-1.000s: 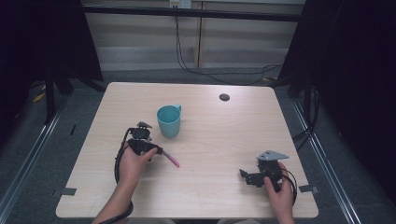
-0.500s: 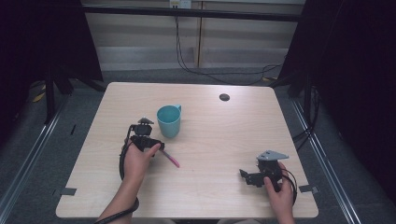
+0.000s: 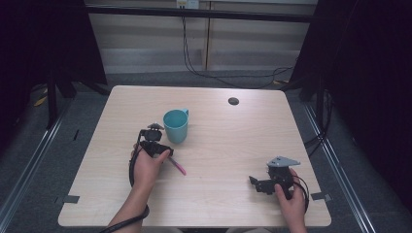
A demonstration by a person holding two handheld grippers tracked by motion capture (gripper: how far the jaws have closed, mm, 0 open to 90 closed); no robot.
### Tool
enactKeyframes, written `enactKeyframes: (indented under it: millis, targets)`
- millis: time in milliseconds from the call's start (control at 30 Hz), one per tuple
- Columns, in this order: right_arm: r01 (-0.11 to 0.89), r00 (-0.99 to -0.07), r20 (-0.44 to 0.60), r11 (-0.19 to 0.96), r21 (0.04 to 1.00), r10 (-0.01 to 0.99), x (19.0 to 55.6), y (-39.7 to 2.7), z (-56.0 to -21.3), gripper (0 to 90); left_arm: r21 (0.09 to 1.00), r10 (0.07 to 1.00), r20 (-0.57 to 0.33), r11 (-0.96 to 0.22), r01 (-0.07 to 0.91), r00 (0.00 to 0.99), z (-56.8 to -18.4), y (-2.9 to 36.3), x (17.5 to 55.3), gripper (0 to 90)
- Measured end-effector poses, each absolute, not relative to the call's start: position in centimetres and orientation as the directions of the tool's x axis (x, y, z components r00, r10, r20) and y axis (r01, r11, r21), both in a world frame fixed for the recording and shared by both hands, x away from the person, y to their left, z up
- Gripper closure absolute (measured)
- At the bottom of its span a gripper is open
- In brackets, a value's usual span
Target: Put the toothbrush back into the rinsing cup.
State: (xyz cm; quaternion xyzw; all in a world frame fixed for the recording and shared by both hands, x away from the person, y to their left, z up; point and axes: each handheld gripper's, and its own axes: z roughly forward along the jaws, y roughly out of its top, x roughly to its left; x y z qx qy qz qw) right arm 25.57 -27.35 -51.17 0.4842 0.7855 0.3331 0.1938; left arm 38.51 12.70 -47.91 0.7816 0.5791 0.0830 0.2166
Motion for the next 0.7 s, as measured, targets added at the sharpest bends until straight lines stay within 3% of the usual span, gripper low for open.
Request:
enactKeyframes:
  millis: [100,133,167,367,700]
  targets:
    - [0.631,-0.456,0.018,0.309,0.711,0.890,25.57,-27.35,-51.17,8.1,0.433,0.941,-0.115,-0.241,0.869,0.319,-47.83,12.60,38.43,40.1]
    - [0.632,-0.455,0.019,0.308,0.711,0.890,25.57,-27.34,-51.17,8.1,0.429,0.938,-0.109,-0.255,0.867,0.330,-47.76,12.60,38.44,44.0]
    - [0.631,-0.456,0.018,0.309,0.711,0.890,25.57,-27.35,-51.17,8.1,0.421,0.937,-0.096,-0.266,0.867,0.335,-47.67,12.40,38.37,54.7]
    - [0.632,-0.456,0.019,0.309,0.711,0.890,25.58,-27.34,-51.16,8.1,0.415,0.932,-0.064,-0.299,0.859,0.356,-47.58,11.87,38.13,71.2]
    - [0.632,-0.458,0.019,0.310,0.710,0.889,25.59,-27.34,-51.16,8.1,0.406,0.921,-0.050,-0.334,0.851,0.385,-47.54,12.34,38.25,81.0]
